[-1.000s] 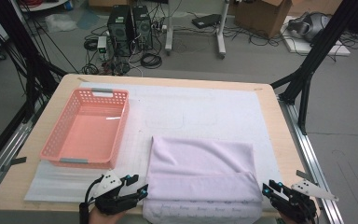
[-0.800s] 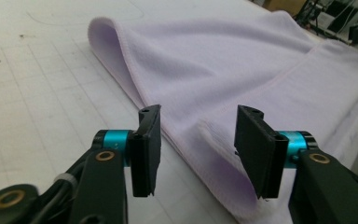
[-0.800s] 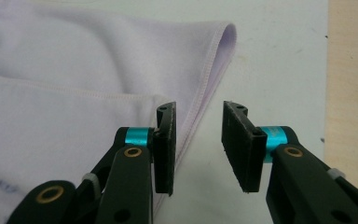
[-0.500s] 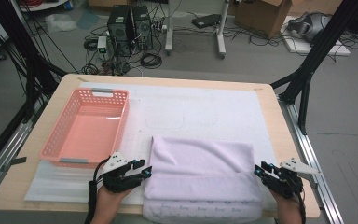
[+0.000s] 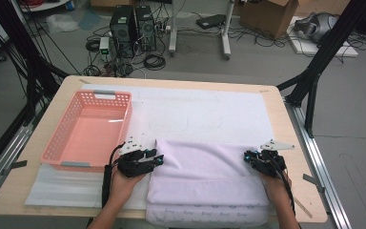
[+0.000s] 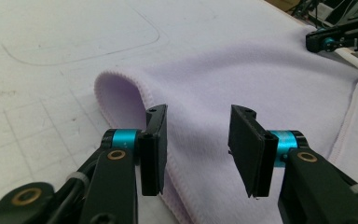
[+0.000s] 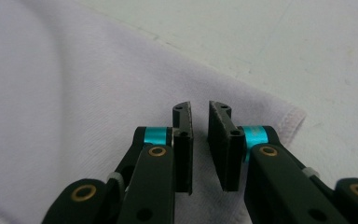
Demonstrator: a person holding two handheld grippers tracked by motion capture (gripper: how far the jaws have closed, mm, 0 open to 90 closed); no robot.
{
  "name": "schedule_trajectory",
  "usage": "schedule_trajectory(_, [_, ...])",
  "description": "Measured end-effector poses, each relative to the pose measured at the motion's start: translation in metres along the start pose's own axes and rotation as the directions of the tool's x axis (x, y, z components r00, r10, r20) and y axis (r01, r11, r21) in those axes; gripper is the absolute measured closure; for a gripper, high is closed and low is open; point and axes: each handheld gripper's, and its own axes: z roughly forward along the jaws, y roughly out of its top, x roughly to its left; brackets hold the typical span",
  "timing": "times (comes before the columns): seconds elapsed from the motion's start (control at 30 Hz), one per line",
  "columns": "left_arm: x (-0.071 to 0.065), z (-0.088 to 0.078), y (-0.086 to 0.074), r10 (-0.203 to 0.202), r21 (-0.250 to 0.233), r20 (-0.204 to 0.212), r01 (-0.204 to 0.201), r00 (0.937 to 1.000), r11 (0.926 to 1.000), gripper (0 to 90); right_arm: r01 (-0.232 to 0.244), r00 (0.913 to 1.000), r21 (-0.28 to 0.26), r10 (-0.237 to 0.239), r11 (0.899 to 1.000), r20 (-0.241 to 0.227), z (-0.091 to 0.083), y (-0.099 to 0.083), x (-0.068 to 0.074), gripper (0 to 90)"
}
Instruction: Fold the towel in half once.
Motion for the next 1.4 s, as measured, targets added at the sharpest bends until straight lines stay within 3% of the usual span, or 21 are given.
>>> schedule_trajectory(0.07, [0.001,0.004,0.003,-0.015,-0.002,-0.008,0.015,0.9999,0.9999,57.4,-0.007,0.9988,0.003,0.006,1.000,0.049,0.001,0.002,-0.005,79.8])
schedule_trajectory(0.13, [0.003,0.007,0.003,-0.043,-0.011,-0.011,0.042,0.9990,0.9990,57.3,-0.020,0.9880,-0.006,0.020,1.000,0.153,0.000,0.001,-0.010,82.4])
schedule_trajectory(0.23, [0.005,0.013,0.007,-0.036,0.033,-0.032,0.037,0.9988,0.9988,57.2,-0.059,0.9719,-0.024,0.062,0.998,0.227,-0.004,0.000,-0.015,84.2])
schedule_trajectory(0.33, [0.005,0.023,0.014,-0.008,0.058,-0.064,0.012,0.9979,0.9983,60.0,-0.087,0.9782,-0.067,0.098,0.994,0.183,-0.013,-0.001,-0.017,79.2])
schedule_trajectory(0.4, [0.006,0.029,0.013,-0.021,0.063,-0.080,0.026,0.9966,0.9977,65.2,-0.072,0.9842,-0.094,0.086,0.993,0.155,-0.020,-0.001,-0.013,78.0])
schedule_trajectory(0.43, [0.008,0.032,0.012,-0.025,0.094,-0.099,0.035,0.9948,0.9949,66.5,-0.071,0.9858,-0.100,0.085,0.992,0.145,-0.022,-0.001,-0.012,77.4])
schedule_trajectory(0.53, [0.009,0.031,0.012,-0.053,0.106,-0.167,0.072,0.9845,0.9918,73.8,-0.055,0.9906,-0.106,0.068,0.993,0.118,-0.025,-0.001,-0.008,76.2])
schedule_trajectory(0.6, [0.008,0.028,0.012,-0.023,0.112,-0.215,0.048,0.9764,0.9925,77.3,-0.048,0.9916,-0.102,0.059,0.994,0.115,-0.025,-0.002,-0.007,75.2])
schedule_trajectory(0.7, [0.007,0.026,0.012,-0.029,0.112,-0.262,0.060,0.9645,0.9918,69.6,-0.040,0.9908,-0.084,0.050,0.996,0.125,-0.023,-0.003,-0.008,73.0])
schedule_trajectory(0.73, [0.008,0.025,0.012,-0.040,0.109,-0.267,0.071,0.9629,0.9915,64.4,-0.050,0.9897,-0.080,0.061,0.995,0.130,-0.023,-0.004,-0.009,71.5])
schedule_trajectory(0.83, [0.013,0.027,0.012,-0.064,0.082,-0.243,0.086,0.9680,0.9929,55.5,-0.098,0.9868,-0.085,0.108,0.992,0.120,-0.025,-0.006,-0.014,60.8])
schedule_trajectory(0.93, [0.017,0.030,0.013,-0.114,0.071,-0.205,0.131,0.9721,0.9888,49.1,-0.136,0.9860,-0.062,0.141,0.989,0.089,-0.023,-0.006,-0.017,51.0])
schedule_trajectory(1.0, [0.020,0.030,0.013,-0.137,0.066,-0.179,0.150,0.9743,0.9864,47.7,-0.121,0.9889,-0.027,0.122,0.992,0.084,-0.017,-0.006,-0.017,48.2])
schedule_trajectory(1.07, [0.020,0.030,0.012,-0.131,0.068,-0.171,0.145,0.9765,0.9872,45.3,-0.117,0.9910,0.014,0.115,0.993,0.068,-0.010,-0.006,-0.015,45.6])
schedule_trajectory(1.17, [0.017,0.032,0.013,-0.104,0.079,-0.176,0.120,0.9789,0.9897,45.5,-0.082,0.9934,0.024,0.080,0.996,0.082,-0.008,-0.004,-0.011,50.2])
schedule_trajectory(1.23, [0.016,0.033,0.013,-0.087,0.085,-0.185,0.105,0.9789,0.9908,46.0,-0.083,0.9937,0.029,0.081,0.996,0.077,-0.008,-0.003,-0.010,54.6])
schedule_trajectory(1.33, [0.008,0.035,0.013,-0.015,0.116,-0.210,0.041,0.9776,0.9924,51.9,-0.083,0.9956,0.035,0.082,0.996,0.047,-0.008,-0.003,-0.008,68.4])
schedule_trajectory(1.4, [0.002,0.038,0.014,0.042,0.142,-0.243,-0.008,0.9692,0.9898,55.3,-0.083,0.9965,0.046,0.083,0.995,0.009,-0.008,-0.002,-0.007,81.3])
